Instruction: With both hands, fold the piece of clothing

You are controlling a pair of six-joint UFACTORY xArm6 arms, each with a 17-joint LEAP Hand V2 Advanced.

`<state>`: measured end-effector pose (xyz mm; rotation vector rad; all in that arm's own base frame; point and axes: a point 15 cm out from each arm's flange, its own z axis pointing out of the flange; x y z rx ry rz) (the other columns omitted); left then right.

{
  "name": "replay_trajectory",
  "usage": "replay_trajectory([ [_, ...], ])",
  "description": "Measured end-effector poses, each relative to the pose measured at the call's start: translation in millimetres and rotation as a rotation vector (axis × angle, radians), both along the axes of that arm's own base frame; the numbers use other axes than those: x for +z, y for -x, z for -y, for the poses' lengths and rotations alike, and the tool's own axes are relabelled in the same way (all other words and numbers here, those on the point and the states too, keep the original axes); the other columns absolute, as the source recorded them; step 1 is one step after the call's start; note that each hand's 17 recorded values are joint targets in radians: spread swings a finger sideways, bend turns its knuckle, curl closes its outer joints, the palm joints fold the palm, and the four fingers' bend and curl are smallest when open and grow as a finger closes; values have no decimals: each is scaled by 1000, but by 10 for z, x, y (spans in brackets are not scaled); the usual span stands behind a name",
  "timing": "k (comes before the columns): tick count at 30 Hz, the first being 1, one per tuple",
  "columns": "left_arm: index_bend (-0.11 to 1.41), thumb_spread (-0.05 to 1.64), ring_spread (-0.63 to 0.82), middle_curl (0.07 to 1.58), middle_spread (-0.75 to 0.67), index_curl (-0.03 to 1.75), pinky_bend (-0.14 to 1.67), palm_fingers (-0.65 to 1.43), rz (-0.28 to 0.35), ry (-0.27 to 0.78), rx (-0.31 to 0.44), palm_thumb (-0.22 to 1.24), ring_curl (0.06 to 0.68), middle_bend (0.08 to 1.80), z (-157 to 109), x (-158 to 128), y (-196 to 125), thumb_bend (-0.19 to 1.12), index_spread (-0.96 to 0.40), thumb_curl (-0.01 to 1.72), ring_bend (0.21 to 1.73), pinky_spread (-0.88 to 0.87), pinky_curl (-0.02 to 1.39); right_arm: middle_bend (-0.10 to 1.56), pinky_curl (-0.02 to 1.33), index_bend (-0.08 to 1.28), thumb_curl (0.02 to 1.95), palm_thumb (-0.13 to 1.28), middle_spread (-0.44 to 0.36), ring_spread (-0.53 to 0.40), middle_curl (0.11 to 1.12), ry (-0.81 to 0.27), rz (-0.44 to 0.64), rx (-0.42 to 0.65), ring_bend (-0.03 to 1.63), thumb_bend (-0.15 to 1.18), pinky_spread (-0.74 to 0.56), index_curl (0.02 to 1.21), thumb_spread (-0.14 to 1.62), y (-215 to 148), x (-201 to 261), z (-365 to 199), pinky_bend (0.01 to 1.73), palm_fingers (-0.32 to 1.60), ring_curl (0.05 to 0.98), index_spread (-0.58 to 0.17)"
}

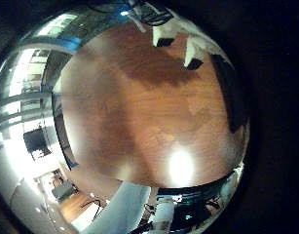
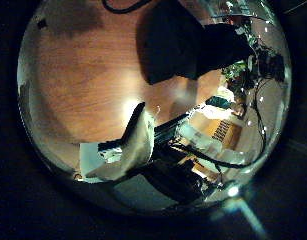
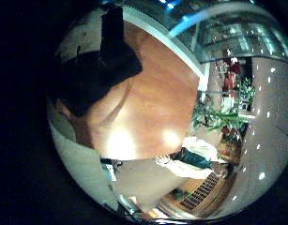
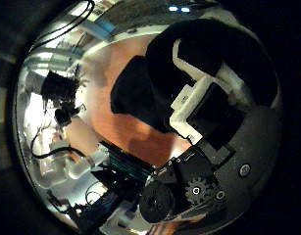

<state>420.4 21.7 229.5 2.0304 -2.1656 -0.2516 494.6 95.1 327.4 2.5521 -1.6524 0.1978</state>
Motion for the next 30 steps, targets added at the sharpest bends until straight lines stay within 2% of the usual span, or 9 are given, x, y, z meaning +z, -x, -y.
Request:
replay_trajectory([
  [3, 199, 1303, 233, 313, 184, 428, 332, 206, -7, 2, 21, 296, 226, 176, -112, -3, 146, -10, -33, 270, 667, 297, 369, 1230, 883, 917, 568, 948, -174, -232, 887, 7, -25, 39, 1376, -14, -223, 1003, 1277, -160, -258, -391, 1295, 974, 748, -369],
  [5, 199, 1302, 233, 313, 184, 430, 328, 211, -8, 3, 25, 297, 226, 177, -134, 4, 221, -11, -34, 270, 665, 297, 367, 1202, 866, 841, 549, 897, -174, -231, 870, 9, -40, 58, 1370, -27, -245, 990, 1291, -319, -450, -635, 1276, 949, 738, -373],
  [8, 199, 1299, 229, 311, 184, 436, 320, 219, -11, 1, 33, 304, 223, 176, -200, 12, 349, -11, -35, 273, 659, 292, 364, 1067, 822, 562, 515, 826, -190, -243, 818, 19, -69, 84, 1383, -26, -332, 933, 1311, -456, -753, -944, 1278, 738, 712, -385],
  [10, 202, 1298, 227, 309, 183, 440, 315, 224, -9, 2, 40, 305, 223, 175, -233, 29, 434, -12, -35, 274, 660, 286, 363, 900, 802, 284, 494, 786, -200, -273, 768, 20, -78, 101, 1408, -25, -400, 849, 1324, -432, -852, -1081, 1340, 445, 696, -389],
  [11, 203, 1298, 227, 310, 184, 440, 314, 225, -9, 2, 41, 306, 223, 176, -241, 33, 478, -12, -35, 274, 659, 285, 362, 806, 797, 213, 485, 771, -193, -267, 738, 14, -81, 100, 1371, -24, -400, 809, 1328, -423, -855, -1100, 1346, 273, 685, -394],
  [12, 206, 1298, 226, 309, 184, 444, 312, 230, -11, 3, 42, 306, 222, 175, -248, 29, 533, -12, -36, 275, 655, 282, 362, 742, 780, 204, 476, 753, -182, -260, 708, 4, -83, 98, 1318, -25, -339, 774, 1335, -412, -849, -1121, 1252, 112, 665, -404],
  [17, 208, 1292, 219, 310, 175, 451, 306, 246, -2, 7, 37, 307, 219, 176, -206, 58, 630, -11, -44, 274, 648, 280, 361, 536, 694, 187, 440, 686, -150, -196, 576, -115, -51, 55, 1102, -24, -78, 627, 1346, -400, -428, -1075, 1092, -55, 540, -421],
  [23, 204, 1288, 218, 309, 172, 458, 300, 255, 14, 9, 15, 315, 216, 176, -21, 155, 588, -11, -51, 274, 646, 281, 357, 407, 608, 169, 406, 627, -130, -106, 483, -208, -4, 58, 941, -16, 200, 517, 1345, -245, 131, -877, 979, -17, 447, -414],
  [30, 200, 1284, 218, 308, 172, 465, 296, 262, 23, -3, -15, 319, 214, 177, 345, 478, 624, -13, -53, 276, 642, 280, 356, 397, 509, 232, 386, 628, -145, -65, 440, -229, -3, -1, 833, -9, 349, 474, 1344, 264, 488, -328, 808, 105, 381, -415],
])
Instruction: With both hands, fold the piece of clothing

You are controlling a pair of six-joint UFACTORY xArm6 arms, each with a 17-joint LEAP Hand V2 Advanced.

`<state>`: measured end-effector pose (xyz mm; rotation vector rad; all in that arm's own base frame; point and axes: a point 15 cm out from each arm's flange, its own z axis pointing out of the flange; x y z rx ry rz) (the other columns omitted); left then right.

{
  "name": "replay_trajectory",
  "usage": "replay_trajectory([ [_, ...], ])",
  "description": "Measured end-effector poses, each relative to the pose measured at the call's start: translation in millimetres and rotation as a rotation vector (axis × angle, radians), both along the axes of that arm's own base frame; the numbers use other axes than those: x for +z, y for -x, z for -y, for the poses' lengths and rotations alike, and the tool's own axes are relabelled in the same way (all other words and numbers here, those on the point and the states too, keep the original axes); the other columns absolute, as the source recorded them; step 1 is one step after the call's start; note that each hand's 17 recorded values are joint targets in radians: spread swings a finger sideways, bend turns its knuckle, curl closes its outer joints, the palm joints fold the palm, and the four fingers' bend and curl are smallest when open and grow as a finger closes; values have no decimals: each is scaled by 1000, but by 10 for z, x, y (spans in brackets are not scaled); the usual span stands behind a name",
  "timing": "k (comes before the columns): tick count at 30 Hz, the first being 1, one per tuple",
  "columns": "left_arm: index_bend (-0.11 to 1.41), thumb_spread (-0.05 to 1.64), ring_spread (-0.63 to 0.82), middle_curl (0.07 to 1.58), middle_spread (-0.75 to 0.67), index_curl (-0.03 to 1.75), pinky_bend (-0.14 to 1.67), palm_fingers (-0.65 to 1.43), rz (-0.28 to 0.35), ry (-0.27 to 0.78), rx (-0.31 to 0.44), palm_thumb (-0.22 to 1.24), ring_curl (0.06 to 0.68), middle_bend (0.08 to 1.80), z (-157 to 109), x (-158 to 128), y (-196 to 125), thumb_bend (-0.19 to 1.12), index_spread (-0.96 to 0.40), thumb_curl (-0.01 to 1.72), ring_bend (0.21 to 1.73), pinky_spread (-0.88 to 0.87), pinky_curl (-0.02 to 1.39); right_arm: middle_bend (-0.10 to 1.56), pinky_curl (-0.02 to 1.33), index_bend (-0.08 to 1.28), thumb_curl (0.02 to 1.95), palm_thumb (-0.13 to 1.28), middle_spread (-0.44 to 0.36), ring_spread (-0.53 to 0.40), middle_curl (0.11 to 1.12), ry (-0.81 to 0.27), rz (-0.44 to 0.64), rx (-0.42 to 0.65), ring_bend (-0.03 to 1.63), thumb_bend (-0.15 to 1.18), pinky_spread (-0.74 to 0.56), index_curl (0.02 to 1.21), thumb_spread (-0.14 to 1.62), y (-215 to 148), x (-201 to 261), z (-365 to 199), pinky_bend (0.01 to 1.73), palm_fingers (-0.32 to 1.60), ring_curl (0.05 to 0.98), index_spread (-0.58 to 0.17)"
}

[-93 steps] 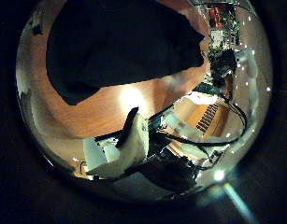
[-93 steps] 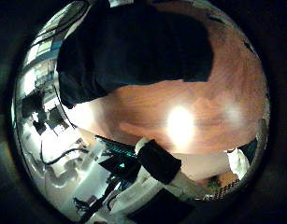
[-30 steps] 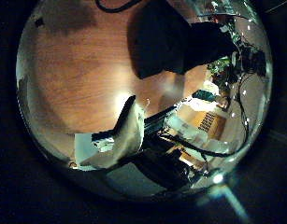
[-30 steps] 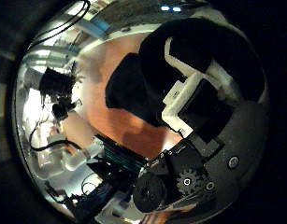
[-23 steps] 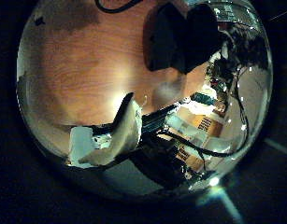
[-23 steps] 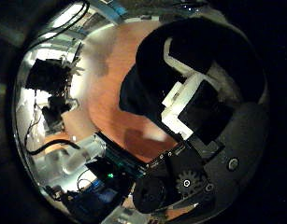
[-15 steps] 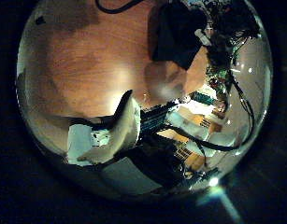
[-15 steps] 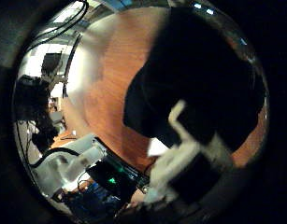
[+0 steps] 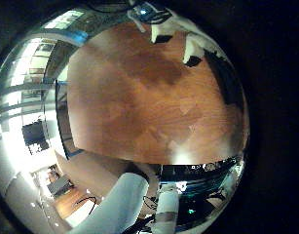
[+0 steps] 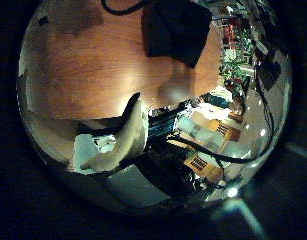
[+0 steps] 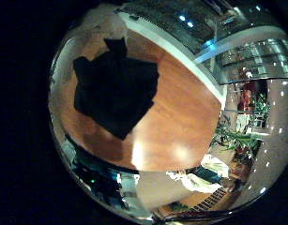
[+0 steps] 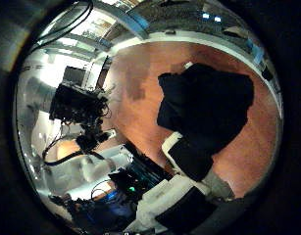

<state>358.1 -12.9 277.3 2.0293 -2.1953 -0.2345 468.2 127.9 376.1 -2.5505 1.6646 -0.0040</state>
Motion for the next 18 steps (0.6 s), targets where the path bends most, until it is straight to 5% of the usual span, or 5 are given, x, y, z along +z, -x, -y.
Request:
replay_trajectory([
  [8, 194, 1283, 215, 301, 175, 467, 303, 257, -31, 6, -19, 312, 214, 172, 409, 284, 170, -15, -53, 277, 648, 280, 357, 374, 394, 241, 337, 512, -76, 43, 409, 150, -252, -30, 647, -25, 394, 448, 1369, 778, -20, 593, 565, 58, 309, -394],
  [13, 189, 1285, 184, 304, 165, 462, 311, 270, -69, 25, -2, 309, 219, 177, 276, 126, 330, -14, -60, 275, 668, 260, 358, 322, 353, 209, 312, 475, -67, 83, 384, 235, -296, -32, 580, -17, 388, 425, 1382, 940, 23, 962, 490, 80, 281, -386],
  [18, 191, 1282, 162, 310, 154, 460, 316, 275, -32, 7, -28, 315, 220, 182, 38, 195, 492, -13, -62, 279, 669, 249, 360, 275, 329, 186, 294, 464, -43, 104, 367, 249, -333, -36, 523, -11, 383, 407, 1384, 1197, 24, 1200, 446, 110, 262, -383],
])
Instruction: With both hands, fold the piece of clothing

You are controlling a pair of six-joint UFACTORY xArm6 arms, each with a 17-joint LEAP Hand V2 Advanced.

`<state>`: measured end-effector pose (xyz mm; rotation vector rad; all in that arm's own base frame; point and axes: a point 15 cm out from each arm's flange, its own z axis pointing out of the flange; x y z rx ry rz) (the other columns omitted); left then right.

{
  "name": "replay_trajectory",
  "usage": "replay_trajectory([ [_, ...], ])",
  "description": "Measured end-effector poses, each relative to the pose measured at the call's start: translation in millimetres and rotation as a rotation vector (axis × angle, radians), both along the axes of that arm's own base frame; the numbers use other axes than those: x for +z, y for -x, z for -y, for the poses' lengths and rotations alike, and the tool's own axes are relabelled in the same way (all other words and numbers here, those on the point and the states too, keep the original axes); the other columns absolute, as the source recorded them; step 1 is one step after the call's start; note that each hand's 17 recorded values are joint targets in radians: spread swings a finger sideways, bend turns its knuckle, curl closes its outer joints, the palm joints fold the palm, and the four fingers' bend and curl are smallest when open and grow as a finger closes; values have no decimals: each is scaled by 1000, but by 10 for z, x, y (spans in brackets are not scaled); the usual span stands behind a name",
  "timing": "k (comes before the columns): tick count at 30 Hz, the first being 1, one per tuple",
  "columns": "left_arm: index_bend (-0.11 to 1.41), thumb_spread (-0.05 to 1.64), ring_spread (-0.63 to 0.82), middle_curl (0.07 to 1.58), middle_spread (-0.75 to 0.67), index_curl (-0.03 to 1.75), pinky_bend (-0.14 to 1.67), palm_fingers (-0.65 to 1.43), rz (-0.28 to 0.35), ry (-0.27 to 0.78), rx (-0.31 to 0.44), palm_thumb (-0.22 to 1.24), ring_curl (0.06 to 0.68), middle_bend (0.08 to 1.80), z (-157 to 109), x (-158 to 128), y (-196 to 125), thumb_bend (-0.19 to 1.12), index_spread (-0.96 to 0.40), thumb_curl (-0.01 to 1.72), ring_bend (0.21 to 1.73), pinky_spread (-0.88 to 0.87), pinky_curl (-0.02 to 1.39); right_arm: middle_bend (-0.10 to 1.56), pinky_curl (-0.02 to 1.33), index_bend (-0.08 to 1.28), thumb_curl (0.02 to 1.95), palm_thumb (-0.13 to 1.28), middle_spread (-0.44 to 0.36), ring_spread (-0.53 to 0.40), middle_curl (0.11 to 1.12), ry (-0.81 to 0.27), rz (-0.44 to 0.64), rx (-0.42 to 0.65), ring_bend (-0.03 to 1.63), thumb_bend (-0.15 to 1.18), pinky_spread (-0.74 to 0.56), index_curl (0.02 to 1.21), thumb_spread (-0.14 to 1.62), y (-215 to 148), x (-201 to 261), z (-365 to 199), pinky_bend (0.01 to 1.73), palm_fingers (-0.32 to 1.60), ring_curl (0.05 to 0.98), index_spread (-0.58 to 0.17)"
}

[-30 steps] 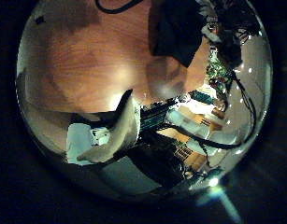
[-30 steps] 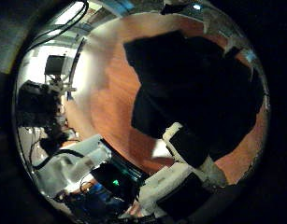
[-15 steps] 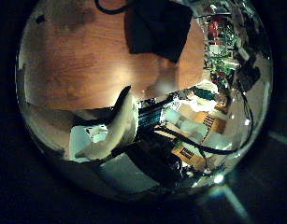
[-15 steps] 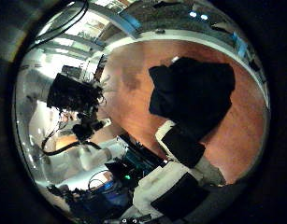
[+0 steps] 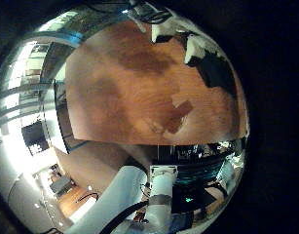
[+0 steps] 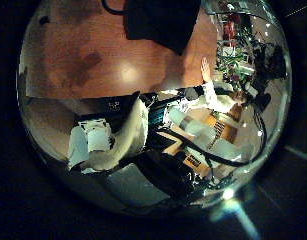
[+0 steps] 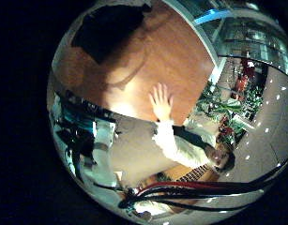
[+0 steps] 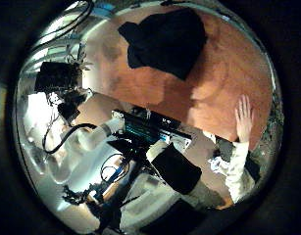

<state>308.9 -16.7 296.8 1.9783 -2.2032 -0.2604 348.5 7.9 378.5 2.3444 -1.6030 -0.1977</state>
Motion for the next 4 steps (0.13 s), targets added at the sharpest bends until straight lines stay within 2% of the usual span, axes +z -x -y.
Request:
replay_trajectory([
  [4, 194, 1282, 128, 314, 137, 461, 334, 302, 17, -27, -20, 316, 216, 183, -116, -33, 203, -13, -73, 280, 666, 218, 362, 261, 315, 176, 284, 454, -36, 110, 363, -3, -12, 1, 497, -13, 383, 389, 1379, 215, -20, 95, 417, 140, 254, -381],
])
